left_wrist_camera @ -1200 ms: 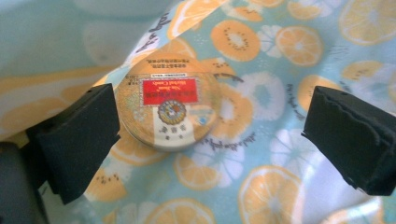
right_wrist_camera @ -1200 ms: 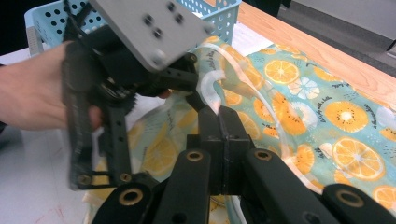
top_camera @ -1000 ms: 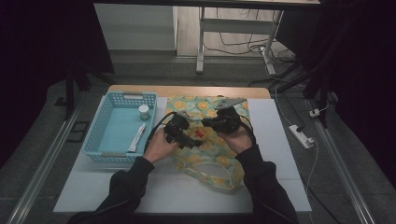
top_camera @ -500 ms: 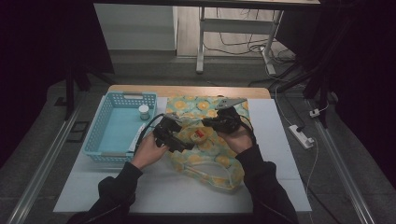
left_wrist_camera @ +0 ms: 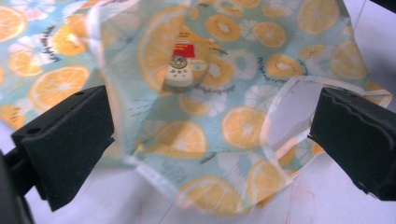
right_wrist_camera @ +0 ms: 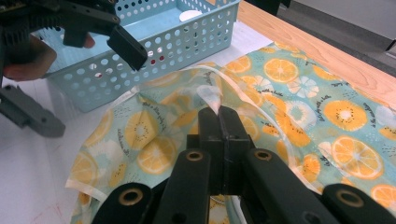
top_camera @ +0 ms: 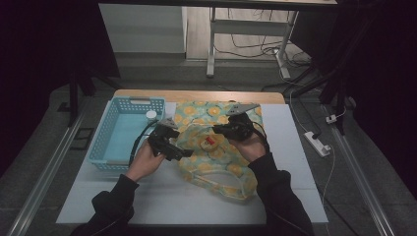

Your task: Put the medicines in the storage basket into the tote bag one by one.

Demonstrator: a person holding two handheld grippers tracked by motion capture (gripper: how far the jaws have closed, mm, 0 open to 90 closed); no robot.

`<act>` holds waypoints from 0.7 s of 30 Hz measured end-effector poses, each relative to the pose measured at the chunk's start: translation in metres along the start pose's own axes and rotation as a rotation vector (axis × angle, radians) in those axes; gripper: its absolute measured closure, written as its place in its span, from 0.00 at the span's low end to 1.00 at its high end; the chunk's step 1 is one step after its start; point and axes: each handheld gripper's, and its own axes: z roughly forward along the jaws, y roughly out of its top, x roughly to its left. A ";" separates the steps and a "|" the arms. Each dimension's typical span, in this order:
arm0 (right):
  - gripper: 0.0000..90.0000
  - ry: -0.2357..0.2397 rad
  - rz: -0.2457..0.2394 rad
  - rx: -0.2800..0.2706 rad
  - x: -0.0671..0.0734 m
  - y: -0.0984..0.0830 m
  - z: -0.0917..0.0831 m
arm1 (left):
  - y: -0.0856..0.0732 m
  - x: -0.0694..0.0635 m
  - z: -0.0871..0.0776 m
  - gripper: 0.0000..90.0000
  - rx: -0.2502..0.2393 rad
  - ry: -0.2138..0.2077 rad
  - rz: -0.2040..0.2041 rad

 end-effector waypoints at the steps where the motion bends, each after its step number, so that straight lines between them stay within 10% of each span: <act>1: 1.00 0.000 0.000 -0.001 0.000 0.000 0.000 | -0.001 0.001 -0.002 0.00 -0.002 0.005 -0.003; 12: 1.00 -0.002 -0.001 -0.004 -0.001 0.000 -0.002 | -0.013 0.023 -0.024 0.00 -0.012 0.004 -0.045; 21: 1.00 -0.004 -0.001 -0.005 -0.001 0.000 -0.002 | -0.023 0.040 -0.046 0.00 -0.033 0.104 -0.088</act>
